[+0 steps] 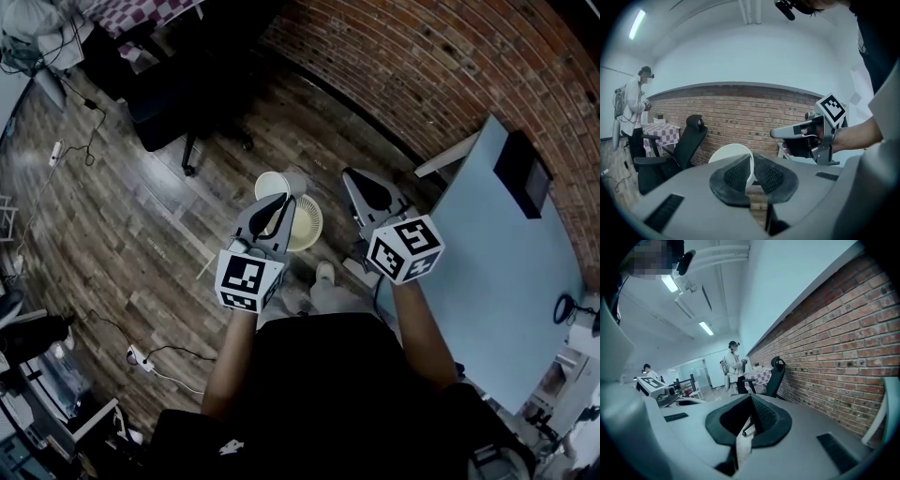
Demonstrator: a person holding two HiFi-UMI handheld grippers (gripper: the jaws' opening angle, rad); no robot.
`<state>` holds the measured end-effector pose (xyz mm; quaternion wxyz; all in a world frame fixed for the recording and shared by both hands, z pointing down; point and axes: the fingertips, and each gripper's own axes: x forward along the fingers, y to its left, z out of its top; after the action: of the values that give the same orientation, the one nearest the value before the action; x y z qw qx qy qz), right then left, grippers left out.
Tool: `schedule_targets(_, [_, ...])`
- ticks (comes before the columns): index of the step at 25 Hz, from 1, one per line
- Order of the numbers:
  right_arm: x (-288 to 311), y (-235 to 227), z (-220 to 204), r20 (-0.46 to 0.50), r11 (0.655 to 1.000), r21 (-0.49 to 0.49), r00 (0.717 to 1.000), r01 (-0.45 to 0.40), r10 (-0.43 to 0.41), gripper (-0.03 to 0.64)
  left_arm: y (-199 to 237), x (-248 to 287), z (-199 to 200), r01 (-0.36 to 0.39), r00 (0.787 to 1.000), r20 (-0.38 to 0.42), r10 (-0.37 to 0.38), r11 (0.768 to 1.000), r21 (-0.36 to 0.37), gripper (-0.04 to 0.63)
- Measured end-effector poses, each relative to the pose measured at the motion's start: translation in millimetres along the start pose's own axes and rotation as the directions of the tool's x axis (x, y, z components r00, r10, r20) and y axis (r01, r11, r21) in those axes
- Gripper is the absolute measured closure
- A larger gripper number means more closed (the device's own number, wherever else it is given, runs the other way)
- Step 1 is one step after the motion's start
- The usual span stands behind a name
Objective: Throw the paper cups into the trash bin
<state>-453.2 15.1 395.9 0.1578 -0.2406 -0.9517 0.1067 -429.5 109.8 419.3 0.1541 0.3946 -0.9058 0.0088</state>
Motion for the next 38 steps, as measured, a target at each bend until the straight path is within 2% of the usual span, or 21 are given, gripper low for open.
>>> schedule_targets(6, [23.0,2.9,-5.7,-0.017,0.996,0.023,0.996,0.089,-0.088,0.612,28.4,8.2,-15.7,0.094,0.994,-0.053,-0.094,0.996,-0.011,0.568])
schedule_targets(12, [37.7,2.1,-20.5,-0.044,0.98,0.058,0.981,0.192,-0.19,0.612,48.1,23.0,-47.1,0.206,0.968,-0.143,-0.204,0.979,-0.001,0.568])
schedule_targets(19, [43.3,-9.6,-57.7,-0.076,0.938,0.142,0.948,0.318,-0.31,0.612,57.7,36.0,-96.1,0.319,0.915,-0.26,-0.308,0.948,-0.001,0.568])
schedule_targets(24, [51.7,-10.7,-88.5,-0.108,0.909,0.195,0.929,0.368,-0.353,0.612,62.8,46.7,-131.8,0.38,0.872,-0.33,-0.362,0.925,-0.01,0.568])
schedule_targets(28, [61.3,-23.3,-112.5,-0.11,0.889,0.227,0.918,0.397,-0.382,0.612,69.0,62.6,-154.2,0.41,0.85,-0.358,-0.387,0.912,-0.013,0.568])
schedule_targets(30, [60.0,-30.3,-126.1,-0.11,0.87,0.257,0.907,0.42,-0.405,0.612,68.3,65.9,-169.4,0.425,0.833,-0.378,-0.403,0.905,-0.029,0.568])
schedule_targets(34, [54.5,-52.5,-151.8,-0.113,0.839,0.284,0.885,0.464,-0.452,0.612,62.3,78.5,-203.5,0.462,0.8,-0.425,-0.424,0.887,-0.014,0.568])
schedule_targets(38, [54.9,-62.9,-195.1,-0.148,0.808,0.319,0.869,0.494,-0.473,0.612,71.7,85.5,-245.5,0.466,0.776,-0.467,-0.424,0.885,-0.029,0.568])
